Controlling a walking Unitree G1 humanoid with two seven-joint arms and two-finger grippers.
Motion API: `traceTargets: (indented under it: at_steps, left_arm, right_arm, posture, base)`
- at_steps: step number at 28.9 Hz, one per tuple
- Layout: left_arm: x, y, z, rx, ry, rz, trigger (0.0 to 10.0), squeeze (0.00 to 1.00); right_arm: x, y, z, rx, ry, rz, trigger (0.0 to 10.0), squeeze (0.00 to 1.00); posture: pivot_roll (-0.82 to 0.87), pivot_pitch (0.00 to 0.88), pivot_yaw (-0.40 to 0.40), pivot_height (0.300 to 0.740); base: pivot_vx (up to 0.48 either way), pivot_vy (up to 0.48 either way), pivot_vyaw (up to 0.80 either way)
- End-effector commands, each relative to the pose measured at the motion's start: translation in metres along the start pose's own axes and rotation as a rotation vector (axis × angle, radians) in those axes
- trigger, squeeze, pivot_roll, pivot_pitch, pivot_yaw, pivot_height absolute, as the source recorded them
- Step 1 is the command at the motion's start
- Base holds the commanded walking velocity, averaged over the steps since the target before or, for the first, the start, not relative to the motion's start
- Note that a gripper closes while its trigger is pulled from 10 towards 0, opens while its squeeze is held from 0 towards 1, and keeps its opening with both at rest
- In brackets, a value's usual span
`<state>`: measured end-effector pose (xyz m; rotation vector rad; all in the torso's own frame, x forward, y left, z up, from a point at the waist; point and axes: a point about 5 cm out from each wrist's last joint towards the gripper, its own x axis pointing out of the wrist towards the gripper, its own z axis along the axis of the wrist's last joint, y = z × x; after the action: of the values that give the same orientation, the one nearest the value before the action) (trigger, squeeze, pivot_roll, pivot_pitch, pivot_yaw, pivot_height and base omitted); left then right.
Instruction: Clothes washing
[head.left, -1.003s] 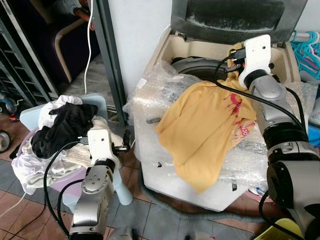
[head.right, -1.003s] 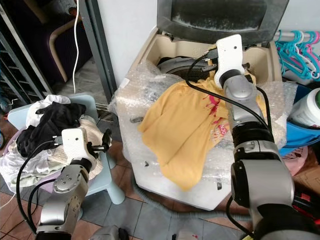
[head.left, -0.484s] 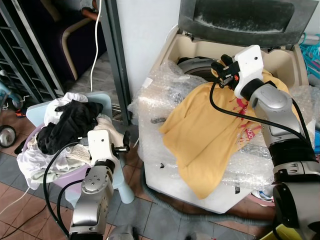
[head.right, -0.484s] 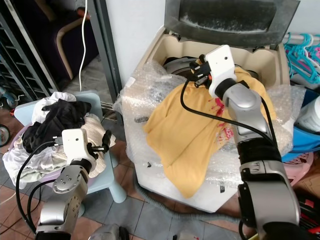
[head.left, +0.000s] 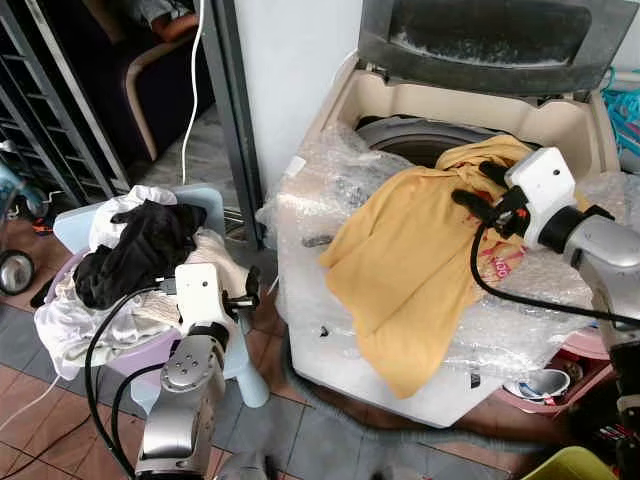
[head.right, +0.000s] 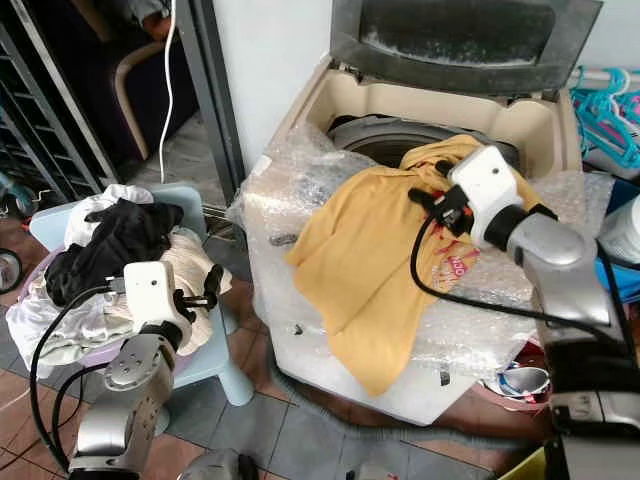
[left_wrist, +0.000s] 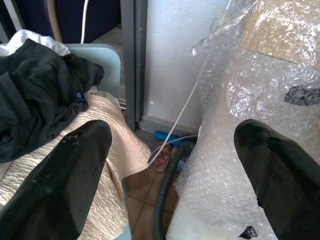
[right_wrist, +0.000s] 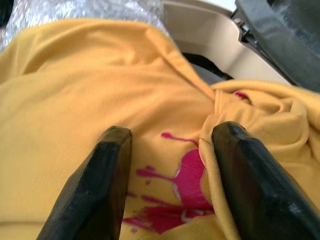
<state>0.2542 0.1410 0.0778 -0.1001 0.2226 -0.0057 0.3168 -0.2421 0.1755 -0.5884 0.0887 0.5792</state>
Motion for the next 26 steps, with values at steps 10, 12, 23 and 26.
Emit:
traceTargets:
  at_steps: [10,12,23,26]
  left_arm:
    - [0.0,-0.001,0.004,0.01,-0.009,-0.003,10.0,0.0]
    - [0.0,-0.001,0.004,0.01,-0.011,0.001,10.0,0.0]
    - [0.0,-0.001,0.004,0.001,-0.008,0.008,10.0,0.0]
    - [0.0,-0.002,0.004,0.001,-0.003,0.005,10.0,0.0]
  right_arm:
    - [0.017,0.01,-0.022,0.009,0.161,-0.124,0.0,0.0]
    - [0.019,0.014,-0.026,0.054,0.174,-0.121,0.0,0.0]
    - [0.023,0.017,-0.038,0.234,0.214,-0.136,0.0,0.0]
    - [0.023,0.016,-0.04,0.296,0.226,-0.154,0.0,0.0]
  posture:
    - [-0.04,0.0,0.015,0.74]
    - [-0.04,0.0,0.013,0.74]
    - [-0.04,0.0,0.006,0.74]
    - [-0.04,0.0,0.006,0.74]
  base:
    - [0.0,0.0,0.0]
    - [0.0,0.0,0.0]
    - [0.0,0.0,0.0]
    - [0.0,0.0,0.0]
